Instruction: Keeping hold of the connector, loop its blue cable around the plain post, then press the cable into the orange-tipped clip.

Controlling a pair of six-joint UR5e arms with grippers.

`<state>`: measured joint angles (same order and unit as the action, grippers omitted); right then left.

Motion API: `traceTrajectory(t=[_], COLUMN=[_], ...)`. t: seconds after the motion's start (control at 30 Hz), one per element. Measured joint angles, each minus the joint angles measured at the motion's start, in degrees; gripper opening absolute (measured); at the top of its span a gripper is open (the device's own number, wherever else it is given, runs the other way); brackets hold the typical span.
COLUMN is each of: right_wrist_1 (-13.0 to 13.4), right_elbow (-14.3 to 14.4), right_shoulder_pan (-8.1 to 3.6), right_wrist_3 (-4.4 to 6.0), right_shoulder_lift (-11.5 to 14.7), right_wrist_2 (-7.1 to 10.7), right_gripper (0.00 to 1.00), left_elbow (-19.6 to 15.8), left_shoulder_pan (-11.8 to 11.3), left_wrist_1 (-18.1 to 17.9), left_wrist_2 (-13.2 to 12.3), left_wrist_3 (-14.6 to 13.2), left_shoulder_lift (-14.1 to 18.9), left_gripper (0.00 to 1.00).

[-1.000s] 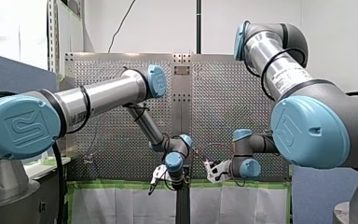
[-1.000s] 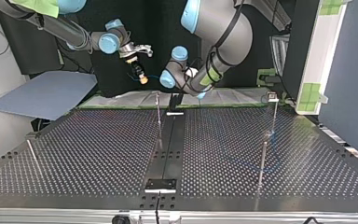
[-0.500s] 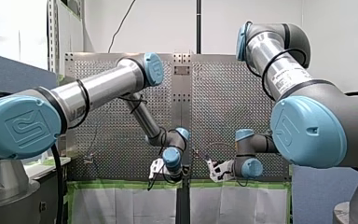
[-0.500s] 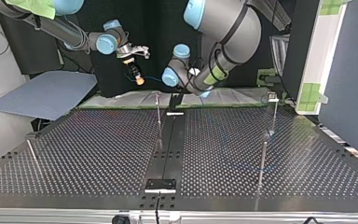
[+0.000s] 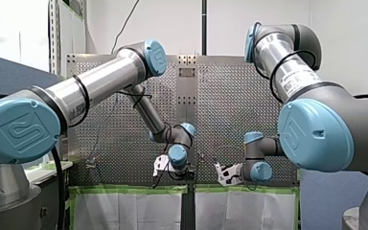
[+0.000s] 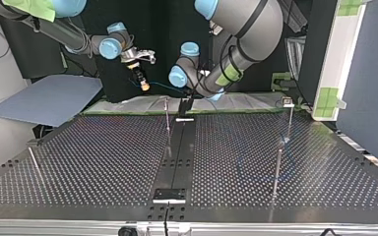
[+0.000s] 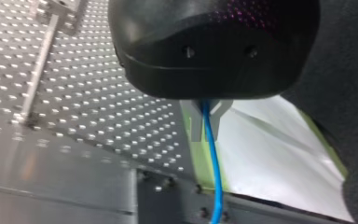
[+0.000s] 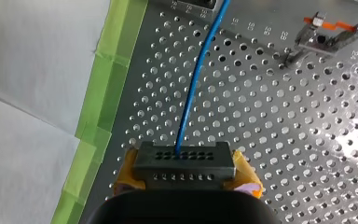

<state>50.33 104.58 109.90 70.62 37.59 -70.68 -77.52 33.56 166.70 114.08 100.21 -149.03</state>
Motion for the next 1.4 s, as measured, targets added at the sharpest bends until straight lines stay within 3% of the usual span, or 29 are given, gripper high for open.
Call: traceTrajectory(t=[0.27,0.67,1.07,1.4], right_wrist_1=[-0.3,-0.8,-1.2,-1.9], right_elbow=[-0.4,-1.1,-1.9,-3.4], right_shoulder_pan=[-0.94,-1.8,-2.6,-3.56], right_wrist_3=[0.6,0.76,0.77,0.81], right_shoulder_lift=[0.0,0.0,0.0,0.0], right_wrist_2=[0.04,0.19,0.27,0.34], right_gripper=[0.0,0.0,0.0,0.0], left_elbow=[-3.0,-5.0,-6.5,-6.6], left_shoulder_pan=[0.2,1.7,3.8,4.2], left_wrist_1=[-2.6,-4.8,-7.6,-8.9], left_wrist_2=[3.2,5.8,6.5,6.0], left_wrist_3=[0.0,0.1,0.3,0.5], left_shoulder_lift=[3.5,5.2,5.6,5.6], left_gripper=[0.07,0.07,0.07,0.07])
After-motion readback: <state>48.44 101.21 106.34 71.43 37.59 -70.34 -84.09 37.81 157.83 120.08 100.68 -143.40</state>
